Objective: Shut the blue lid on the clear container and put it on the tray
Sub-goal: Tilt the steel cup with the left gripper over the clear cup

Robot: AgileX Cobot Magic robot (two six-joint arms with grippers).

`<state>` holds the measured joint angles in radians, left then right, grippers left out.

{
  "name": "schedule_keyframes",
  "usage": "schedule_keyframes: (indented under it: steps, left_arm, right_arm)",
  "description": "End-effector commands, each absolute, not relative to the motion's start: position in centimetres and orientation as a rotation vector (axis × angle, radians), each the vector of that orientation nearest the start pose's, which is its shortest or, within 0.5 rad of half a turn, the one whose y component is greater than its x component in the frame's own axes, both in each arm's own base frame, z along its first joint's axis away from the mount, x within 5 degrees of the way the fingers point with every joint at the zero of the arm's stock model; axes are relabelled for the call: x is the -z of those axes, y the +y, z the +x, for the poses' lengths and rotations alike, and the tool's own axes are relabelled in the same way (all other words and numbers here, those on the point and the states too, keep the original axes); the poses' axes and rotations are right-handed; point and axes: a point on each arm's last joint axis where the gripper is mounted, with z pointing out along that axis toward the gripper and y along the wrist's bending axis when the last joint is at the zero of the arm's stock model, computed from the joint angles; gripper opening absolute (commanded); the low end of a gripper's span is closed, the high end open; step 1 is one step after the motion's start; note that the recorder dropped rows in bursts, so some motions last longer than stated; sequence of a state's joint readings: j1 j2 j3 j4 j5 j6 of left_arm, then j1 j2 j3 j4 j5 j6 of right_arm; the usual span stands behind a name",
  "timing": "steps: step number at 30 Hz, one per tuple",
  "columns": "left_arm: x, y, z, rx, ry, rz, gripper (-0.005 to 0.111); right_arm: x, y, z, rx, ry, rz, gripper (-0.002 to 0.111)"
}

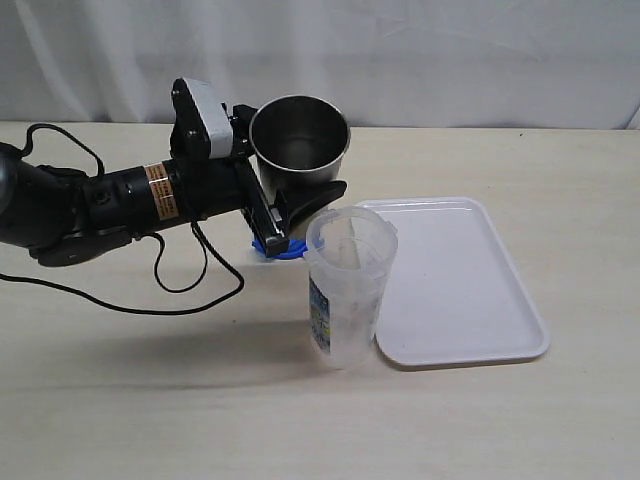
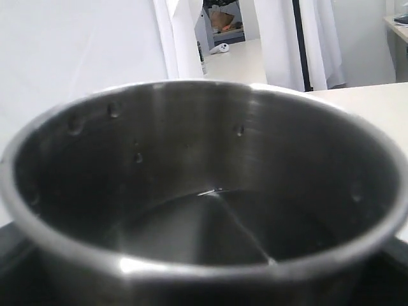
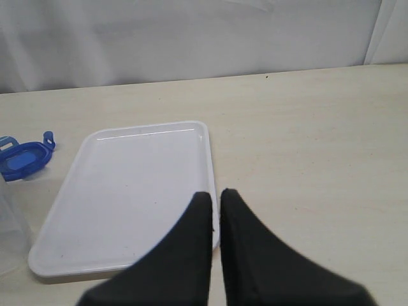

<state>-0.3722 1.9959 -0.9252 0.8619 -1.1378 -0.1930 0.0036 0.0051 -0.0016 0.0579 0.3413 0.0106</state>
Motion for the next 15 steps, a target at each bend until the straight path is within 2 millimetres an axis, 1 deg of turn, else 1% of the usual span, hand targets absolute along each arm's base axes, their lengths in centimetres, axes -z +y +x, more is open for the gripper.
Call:
schedule_keyframes:
  steps: [1, 6, 8, 15]
  left_arm:
    - [-18.6, -19.9, 32.6, 0.713, 1.152, 0.981, 0.000]
    - [-18.8, -21.1, 32.2, 0.730, 1.162, 0.934, 0.000]
    - [-18.7, -21.4, 32.1, 0.707, 1.158, 0.953, 0.000]
    - [-18.7, -21.4, 32.1, 0.653, 1.124, 0.985, 0.000]
  right_arm:
    - [-18.3, 0.2, 5.4, -0.067, 1.821, 0.047, 0.005]
    - [-18.3, 0.2, 5.4, -0.067, 1.821, 0.047, 0.005]
    - [-18.3, 0.2, 5.4, -0.067, 1.821, 0.047, 0.005]
    - [-18.3, 0.2, 5.4, -0.067, 1.821, 0.047, 0.005]
